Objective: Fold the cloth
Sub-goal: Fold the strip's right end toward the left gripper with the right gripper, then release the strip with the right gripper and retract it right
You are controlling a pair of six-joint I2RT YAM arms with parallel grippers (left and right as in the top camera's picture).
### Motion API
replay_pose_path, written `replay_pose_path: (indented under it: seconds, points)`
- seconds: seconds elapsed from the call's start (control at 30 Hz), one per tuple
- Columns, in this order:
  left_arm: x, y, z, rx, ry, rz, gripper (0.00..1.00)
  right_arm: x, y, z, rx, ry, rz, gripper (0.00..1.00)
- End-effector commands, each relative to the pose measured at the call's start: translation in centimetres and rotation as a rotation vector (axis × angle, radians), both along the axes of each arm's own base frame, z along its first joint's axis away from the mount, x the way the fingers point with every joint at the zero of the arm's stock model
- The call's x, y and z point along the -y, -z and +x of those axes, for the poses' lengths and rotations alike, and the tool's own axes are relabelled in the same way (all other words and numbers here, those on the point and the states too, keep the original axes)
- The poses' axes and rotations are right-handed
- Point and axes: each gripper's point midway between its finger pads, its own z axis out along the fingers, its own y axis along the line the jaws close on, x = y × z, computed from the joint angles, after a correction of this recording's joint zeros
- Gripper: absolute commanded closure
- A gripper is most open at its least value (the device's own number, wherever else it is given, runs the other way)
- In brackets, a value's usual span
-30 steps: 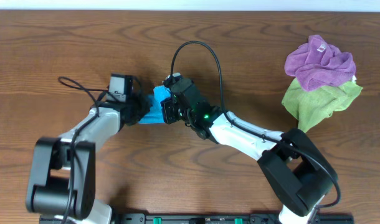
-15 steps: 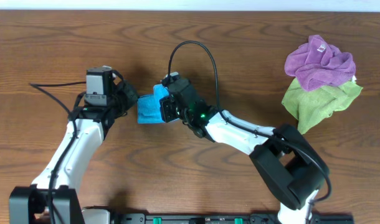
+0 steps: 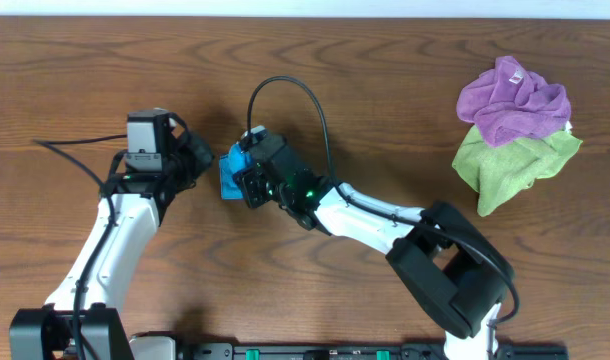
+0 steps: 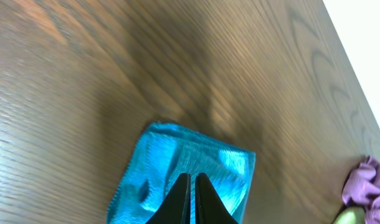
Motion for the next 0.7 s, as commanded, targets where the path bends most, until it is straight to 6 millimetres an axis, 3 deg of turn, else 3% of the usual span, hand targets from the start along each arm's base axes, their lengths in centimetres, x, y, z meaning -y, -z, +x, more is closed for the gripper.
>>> replay_pose_path:
  seconds: [0.0, 0.17, 0.33, 0.67]
  points:
    - [-1.7, -1.6, 0.4, 0.049, -0.026, 0.023, 0.94, -2.1, -1.0, -1.3, -0.002, -0.074, 0.039, 0.61]
    - [-3.5, -2.4, 0.4, 0.071, -0.067, 0.030, 0.94, -3.5, -2.0, -2.2, 0.007, -0.124, 0.085, 0.60]
    - [-4.7, -2.6, 0.2, 0.070, -0.096, 0.032, 0.94, -4.8, -4.0, -1.8, 0.039, -0.139, 0.129, 0.60]
    - [-5.2, -2.7, 0.0, 0.067, -0.103, 0.035, 0.89, -6.3, -8.3, -0.4, 0.104, -0.142, 0.200, 0.59]
